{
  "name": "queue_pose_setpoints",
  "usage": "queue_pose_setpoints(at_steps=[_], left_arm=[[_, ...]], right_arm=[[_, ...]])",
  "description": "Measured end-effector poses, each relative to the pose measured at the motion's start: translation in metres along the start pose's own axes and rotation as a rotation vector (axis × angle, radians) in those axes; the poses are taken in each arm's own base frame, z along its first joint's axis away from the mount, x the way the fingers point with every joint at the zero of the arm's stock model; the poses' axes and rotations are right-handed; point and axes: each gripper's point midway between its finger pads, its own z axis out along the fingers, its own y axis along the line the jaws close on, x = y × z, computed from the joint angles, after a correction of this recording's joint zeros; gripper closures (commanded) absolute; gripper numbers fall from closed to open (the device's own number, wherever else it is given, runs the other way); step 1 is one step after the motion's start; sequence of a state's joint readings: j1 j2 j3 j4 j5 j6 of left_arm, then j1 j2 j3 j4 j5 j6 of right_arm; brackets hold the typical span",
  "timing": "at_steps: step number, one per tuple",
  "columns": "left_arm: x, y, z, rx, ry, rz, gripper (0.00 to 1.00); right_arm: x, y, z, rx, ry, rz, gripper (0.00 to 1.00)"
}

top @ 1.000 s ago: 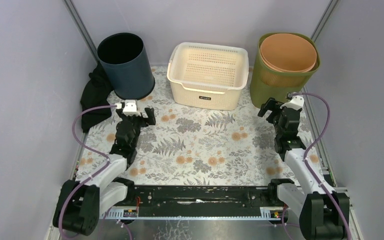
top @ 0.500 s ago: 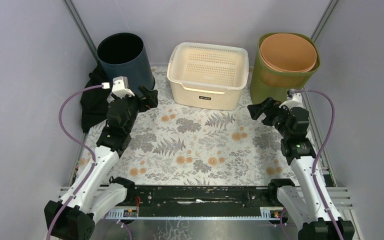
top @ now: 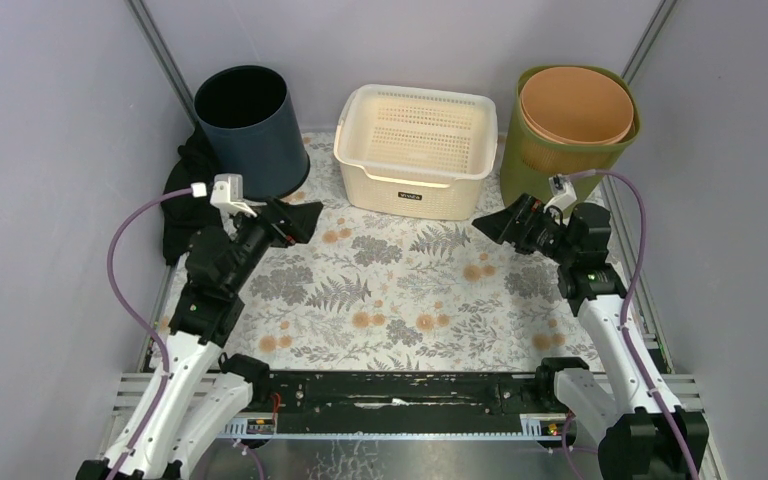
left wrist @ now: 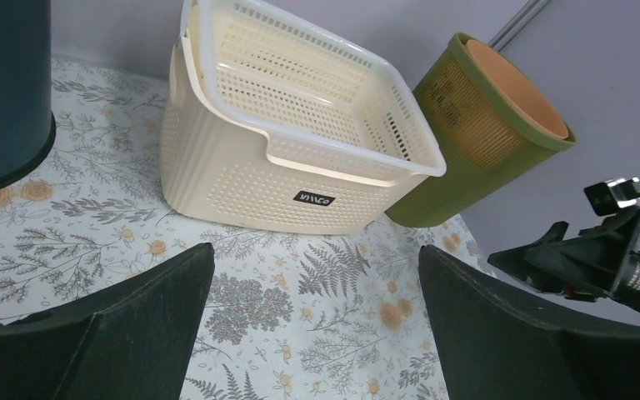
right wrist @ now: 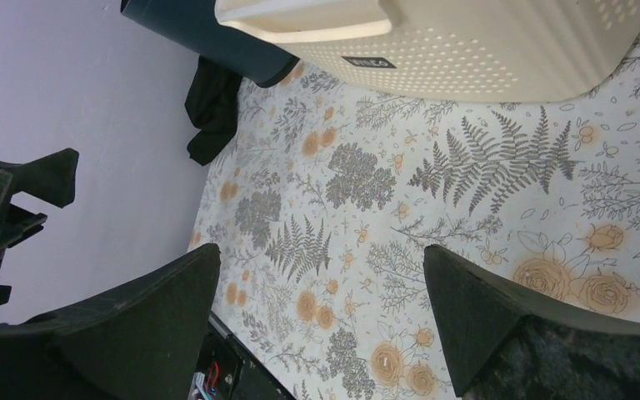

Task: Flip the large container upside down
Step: Adjust the container at the center of the board.

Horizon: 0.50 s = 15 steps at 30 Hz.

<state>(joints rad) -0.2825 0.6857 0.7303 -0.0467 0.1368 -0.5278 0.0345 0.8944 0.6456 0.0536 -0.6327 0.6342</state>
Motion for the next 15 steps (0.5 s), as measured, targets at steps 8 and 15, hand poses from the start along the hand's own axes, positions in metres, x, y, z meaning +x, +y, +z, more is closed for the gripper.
queue_pose_setpoints(at_steps=[8, 15], left_arm=[[0.011, 0.010, -0.004, -0.055, 0.026, -0.077, 0.00], [0.032, 0.020, 0.002, -0.096, 0.100, -0.109, 0.00]], right_arm=[[0.010, -0.003, -0.002, 0.016, 0.045, 0.024, 0.01], [0.012, -0.004, -0.004, 0.023, 0.051, 0.024, 0.01]])
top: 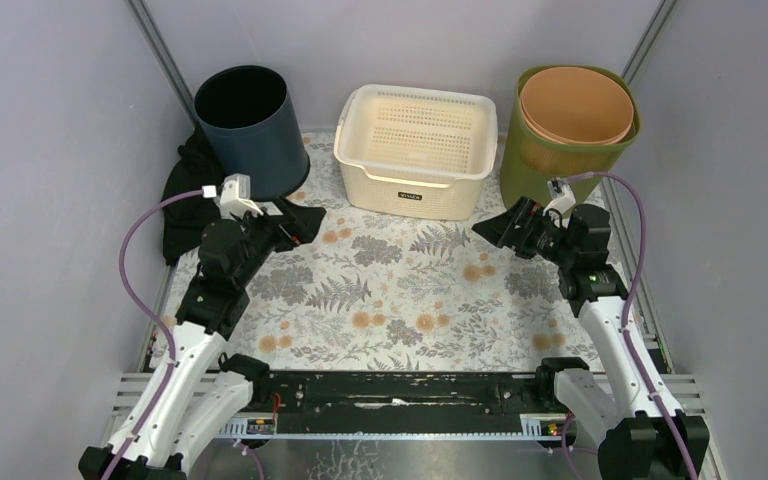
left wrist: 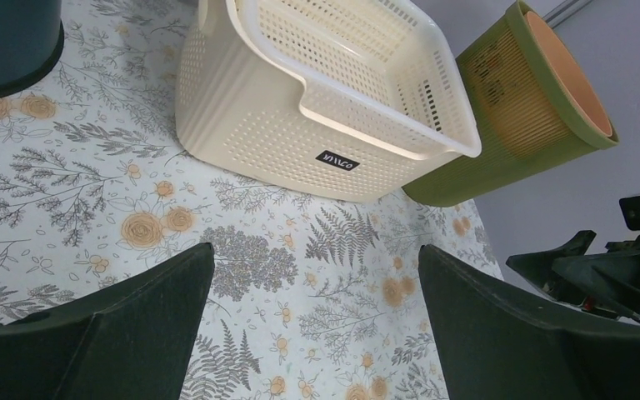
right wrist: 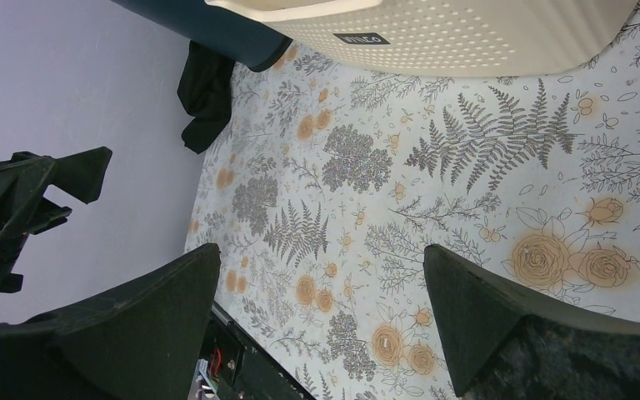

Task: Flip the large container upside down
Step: Adjust the container at the center of the board.

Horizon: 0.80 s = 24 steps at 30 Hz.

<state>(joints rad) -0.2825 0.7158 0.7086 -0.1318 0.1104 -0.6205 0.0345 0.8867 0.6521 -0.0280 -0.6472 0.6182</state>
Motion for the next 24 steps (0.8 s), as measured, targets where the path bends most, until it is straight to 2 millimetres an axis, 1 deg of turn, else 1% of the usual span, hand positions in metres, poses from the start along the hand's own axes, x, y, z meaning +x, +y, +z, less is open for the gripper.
queue_pose_setpoints(at_steps=[4, 10, 15, 17, 20, 24], left_arm=[[0.002, -0.001, 0.001, 0.006, 0.009, -0.011, 0.00], [0.014, -0.001, 0.007, 0.014, 0.068, -0.037, 0.00], [0.017, -0.005, 0.007, 0.033, 0.088, -0.042, 0.00], [0.020, -0.004, 0.009, 0.026, 0.107, -0.047, 0.00], [0.026, 0.000, 0.013, 0.011, 0.132, -0.060, 0.00], [0.033, 0.004, 0.015, -0.008, 0.161, -0.080, 0.00]], right_arm=[[-0.001, 0.002, -0.001, -0.001, -0.008, 0.004, 0.01], [0.001, -0.001, -0.001, 0.011, 0.003, 0.021, 0.01], [0.005, -0.003, -0.003, 0.034, 0.028, 0.014, 0.01], [0.000, 0.001, -0.004, 0.033, 0.028, -0.002, 0.01], [-0.012, 0.014, -0.006, 0.002, 0.015, -0.036, 0.01], [-0.017, 0.028, -0.005, -0.055, 0.019, -0.058, 0.01]])
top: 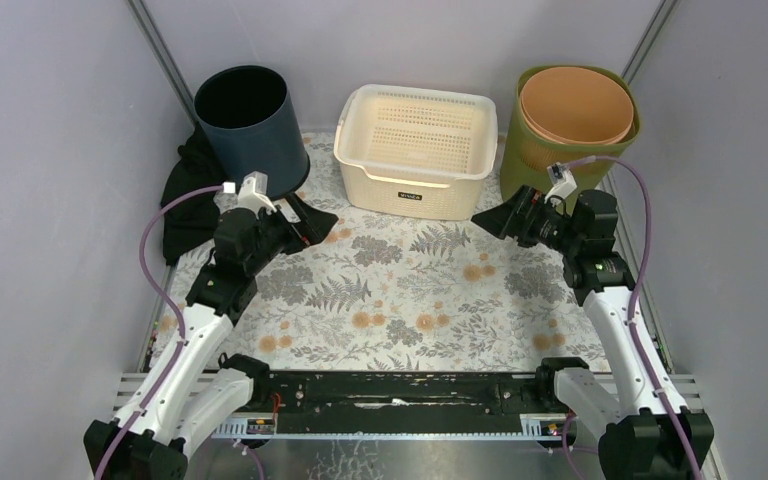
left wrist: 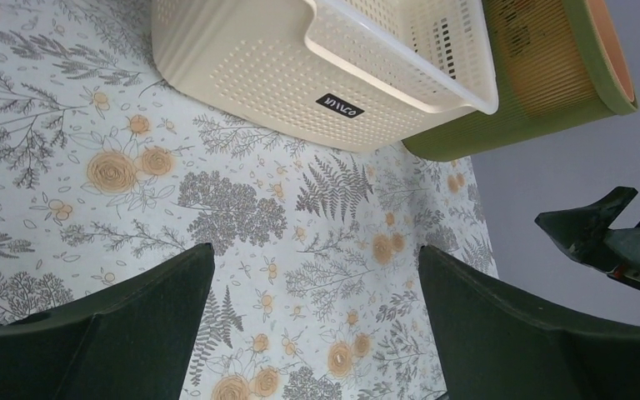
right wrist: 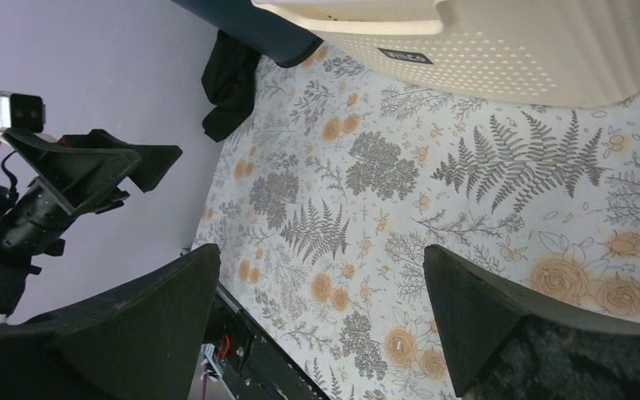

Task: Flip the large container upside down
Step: Adjust the container at the center of the board.

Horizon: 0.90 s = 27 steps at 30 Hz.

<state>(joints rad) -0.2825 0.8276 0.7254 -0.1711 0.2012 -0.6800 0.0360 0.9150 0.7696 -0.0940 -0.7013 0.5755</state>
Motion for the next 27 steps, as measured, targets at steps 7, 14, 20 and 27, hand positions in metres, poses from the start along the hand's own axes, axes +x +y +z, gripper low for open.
queue_pose_setpoints(at_steps=[7, 14, 20, 27], left_arm=[[0.005, 0.001, 0.000, -0.014, 0.032, -0.028, 0.00], [0.013, -0.012, -0.007, 0.051, 0.073, -0.043, 0.00], [0.031, -0.009, -0.033, 0.101, 0.046, -0.062, 0.00], [0.048, 0.003, -0.034, 0.079, 0.070, -0.104, 0.00]], right_arm=[[-0.017, 0.017, 0.007, -0.045, 0.004, -0.019, 0.01], [-0.012, 0.060, 0.023, -0.136, 0.062, -0.086, 0.01], [0.034, 0.098, 0.042, -0.215, 0.210, -0.162, 0.01], [0.068, 0.100, 0.048, -0.217, 0.319, -0.196, 0.01]])
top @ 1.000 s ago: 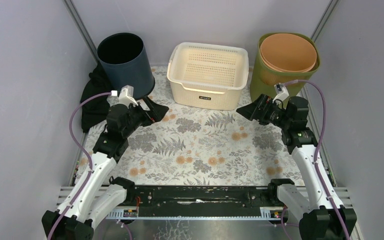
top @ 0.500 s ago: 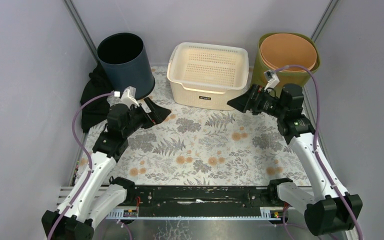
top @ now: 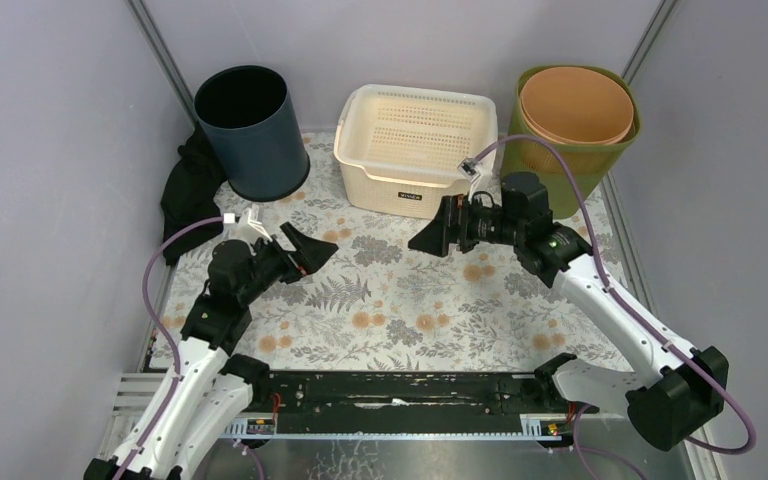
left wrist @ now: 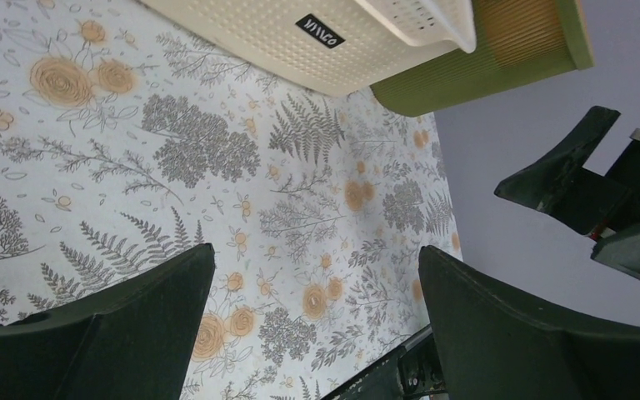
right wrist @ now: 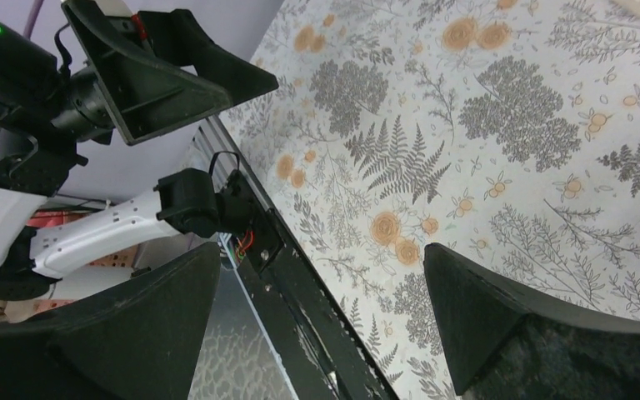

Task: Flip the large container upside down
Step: Adjust the container at the center of the board.

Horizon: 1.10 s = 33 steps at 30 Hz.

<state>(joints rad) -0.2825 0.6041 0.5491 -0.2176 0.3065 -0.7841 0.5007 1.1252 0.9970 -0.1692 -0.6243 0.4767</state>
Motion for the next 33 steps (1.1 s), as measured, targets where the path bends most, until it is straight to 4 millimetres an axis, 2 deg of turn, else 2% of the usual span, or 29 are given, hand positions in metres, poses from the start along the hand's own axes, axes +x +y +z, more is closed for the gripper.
queue_pose_setpoints(at_steps=[5, 10, 21, 25, 33], left_arm=[[0.009, 0.011, 0.005, -0.030, 0.029, -0.026, 0.00], [0.010, 0.012, 0.006, -0.035, 0.035, -0.034, 0.00], [0.010, 0.012, 0.007, -0.035, 0.036, -0.040, 0.00], [0.011, 0.013, 0.007, -0.036, 0.038, -0.043, 0.00], [0.011, 0.011, 0.005, -0.029, 0.031, -0.039, 0.00]], right_arm=[[0.014, -0.003, 0.005, 0.010, 0.054, -0.007, 0.01], [0.019, -0.006, 0.007, 0.023, 0.073, -0.008, 0.01], [0.022, -0.009, 0.009, 0.034, 0.070, 0.002, 0.01], [0.019, -0.002, 0.011, -0.005, 0.065, 0.008, 0.01], [0.018, 0.003, 0.032, -0.076, 0.126, 0.088, 0.01]])
